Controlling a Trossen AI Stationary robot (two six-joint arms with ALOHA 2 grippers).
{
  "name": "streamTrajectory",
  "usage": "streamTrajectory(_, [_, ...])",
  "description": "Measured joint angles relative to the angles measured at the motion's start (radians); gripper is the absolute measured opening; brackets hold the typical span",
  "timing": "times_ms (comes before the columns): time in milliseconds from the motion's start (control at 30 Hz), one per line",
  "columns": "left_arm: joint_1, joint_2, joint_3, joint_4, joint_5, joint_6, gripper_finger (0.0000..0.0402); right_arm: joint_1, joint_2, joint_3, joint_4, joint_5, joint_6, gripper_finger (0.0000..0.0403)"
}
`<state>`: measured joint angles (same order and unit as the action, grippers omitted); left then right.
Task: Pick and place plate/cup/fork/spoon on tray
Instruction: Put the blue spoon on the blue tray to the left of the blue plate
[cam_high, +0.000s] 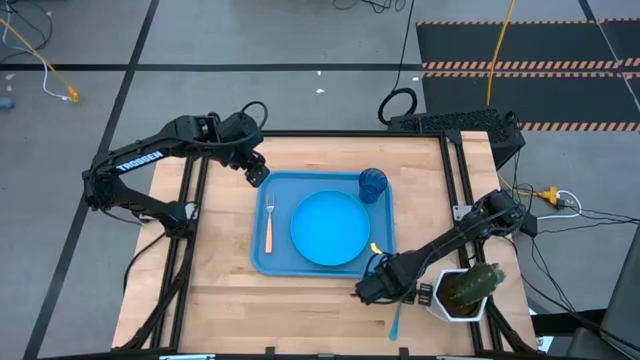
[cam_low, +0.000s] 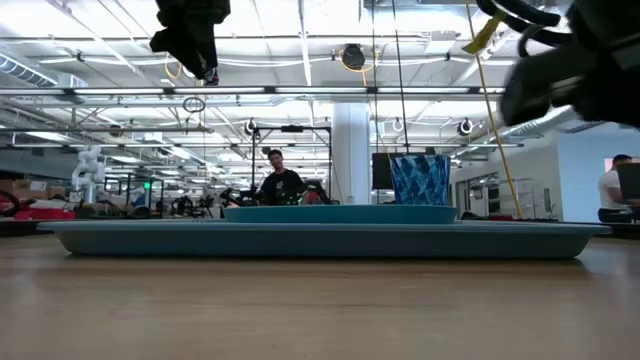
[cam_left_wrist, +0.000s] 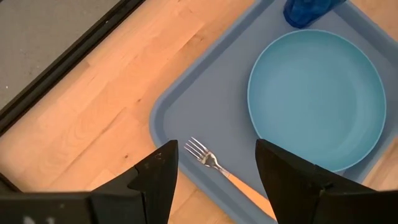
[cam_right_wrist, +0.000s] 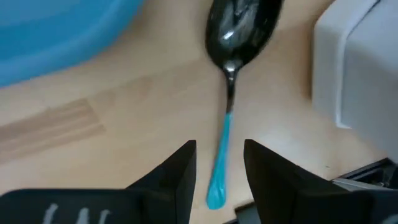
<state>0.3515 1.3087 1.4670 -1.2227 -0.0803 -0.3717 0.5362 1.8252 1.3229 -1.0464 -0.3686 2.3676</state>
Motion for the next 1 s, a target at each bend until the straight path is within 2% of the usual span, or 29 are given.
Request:
streamTrajectory(67, [0.000, 0.000, 0.000, 0.000, 0.000, 0.004, 0.0216, 0.003, 0.000, -0.002, -0.014, -0.025, 0.006, 0.0128])
streamTrajectory(367, [0.000, 0.000, 0.000, -0.001, 0.000, 0.034, 0.0216, -0.005, 0.000, -0.001, 0.021, -0.007, 0.002, 0.0128])
streamTrajectory(800, [0.000, 0.000, 0.000, -0.001, -0.001, 0.037, 0.0216, 0.026, 0.000, -0.001, 0.004, -0.113, -0.082, 0.0128])
streamTrajectory(1000, [0.000, 0.000, 0.000, -0.010, -0.001, 0.036, 0.0216, 0.050, 0.000, 0.000, 0.094, -0.131, 0.051, 0.0128])
